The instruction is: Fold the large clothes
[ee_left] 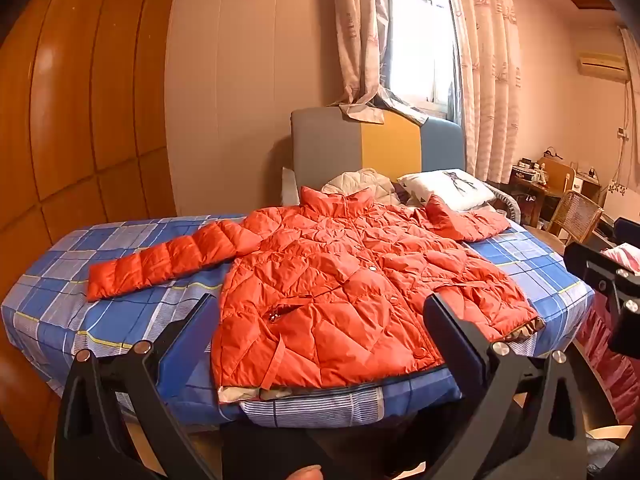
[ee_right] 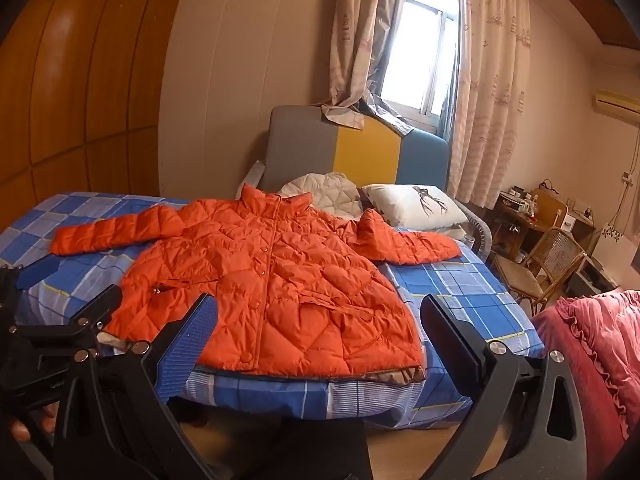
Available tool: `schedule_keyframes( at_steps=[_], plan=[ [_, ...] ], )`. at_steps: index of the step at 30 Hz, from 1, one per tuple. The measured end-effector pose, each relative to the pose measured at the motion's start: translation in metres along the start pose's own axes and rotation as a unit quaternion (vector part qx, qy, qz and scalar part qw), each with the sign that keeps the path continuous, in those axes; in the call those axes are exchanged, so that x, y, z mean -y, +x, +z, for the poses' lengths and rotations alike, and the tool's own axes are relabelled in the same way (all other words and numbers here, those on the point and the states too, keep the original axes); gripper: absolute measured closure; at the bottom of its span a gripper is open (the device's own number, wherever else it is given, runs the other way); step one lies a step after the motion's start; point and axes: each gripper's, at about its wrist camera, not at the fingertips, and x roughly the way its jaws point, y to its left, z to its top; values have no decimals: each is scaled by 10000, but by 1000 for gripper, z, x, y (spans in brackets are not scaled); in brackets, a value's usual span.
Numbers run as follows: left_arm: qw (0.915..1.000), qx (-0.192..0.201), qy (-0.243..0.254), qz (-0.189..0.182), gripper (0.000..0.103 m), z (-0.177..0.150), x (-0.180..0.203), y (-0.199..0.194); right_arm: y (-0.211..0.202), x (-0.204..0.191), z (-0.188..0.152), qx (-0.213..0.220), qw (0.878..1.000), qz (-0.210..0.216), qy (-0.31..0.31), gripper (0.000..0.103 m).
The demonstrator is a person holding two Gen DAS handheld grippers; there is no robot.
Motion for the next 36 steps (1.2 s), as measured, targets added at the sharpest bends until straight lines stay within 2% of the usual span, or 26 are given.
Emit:
schedule_keyframes(
  at_steps=[11,36],
  plan=[
    [10000,25,-6,-12,2,-11,2,1,1,0,-4,-80,9999,28,56,3],
    [9999,-28,-95,-18,2,-3,-3,2,9,4,-4,-207,9997,40,92,3]
  ],
)
